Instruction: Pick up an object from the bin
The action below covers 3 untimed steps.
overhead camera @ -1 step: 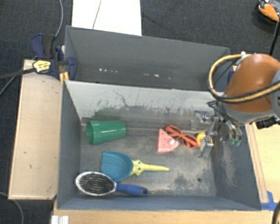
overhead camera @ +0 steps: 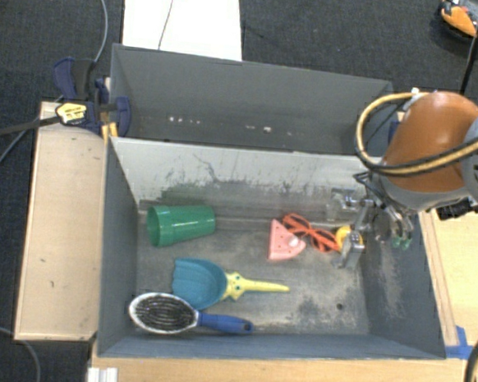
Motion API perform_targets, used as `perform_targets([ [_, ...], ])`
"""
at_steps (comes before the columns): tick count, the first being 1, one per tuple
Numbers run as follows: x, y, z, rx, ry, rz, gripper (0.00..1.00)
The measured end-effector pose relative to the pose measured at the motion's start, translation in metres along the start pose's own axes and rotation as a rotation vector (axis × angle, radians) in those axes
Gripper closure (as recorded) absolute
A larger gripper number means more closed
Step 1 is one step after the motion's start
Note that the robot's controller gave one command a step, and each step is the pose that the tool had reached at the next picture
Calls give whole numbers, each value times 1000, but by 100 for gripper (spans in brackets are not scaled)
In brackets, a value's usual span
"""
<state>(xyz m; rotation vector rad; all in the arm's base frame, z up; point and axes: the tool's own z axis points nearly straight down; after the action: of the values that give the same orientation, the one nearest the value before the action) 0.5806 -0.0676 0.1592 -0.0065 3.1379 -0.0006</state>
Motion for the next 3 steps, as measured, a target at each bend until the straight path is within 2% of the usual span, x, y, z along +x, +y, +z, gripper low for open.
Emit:
perform_targets([
  [1,15,-3,39,1,-5,-88,0],
  [2,14,47,73,0,-2,99,0],
  [3,1,59,85,-2,-8,45,0],
])
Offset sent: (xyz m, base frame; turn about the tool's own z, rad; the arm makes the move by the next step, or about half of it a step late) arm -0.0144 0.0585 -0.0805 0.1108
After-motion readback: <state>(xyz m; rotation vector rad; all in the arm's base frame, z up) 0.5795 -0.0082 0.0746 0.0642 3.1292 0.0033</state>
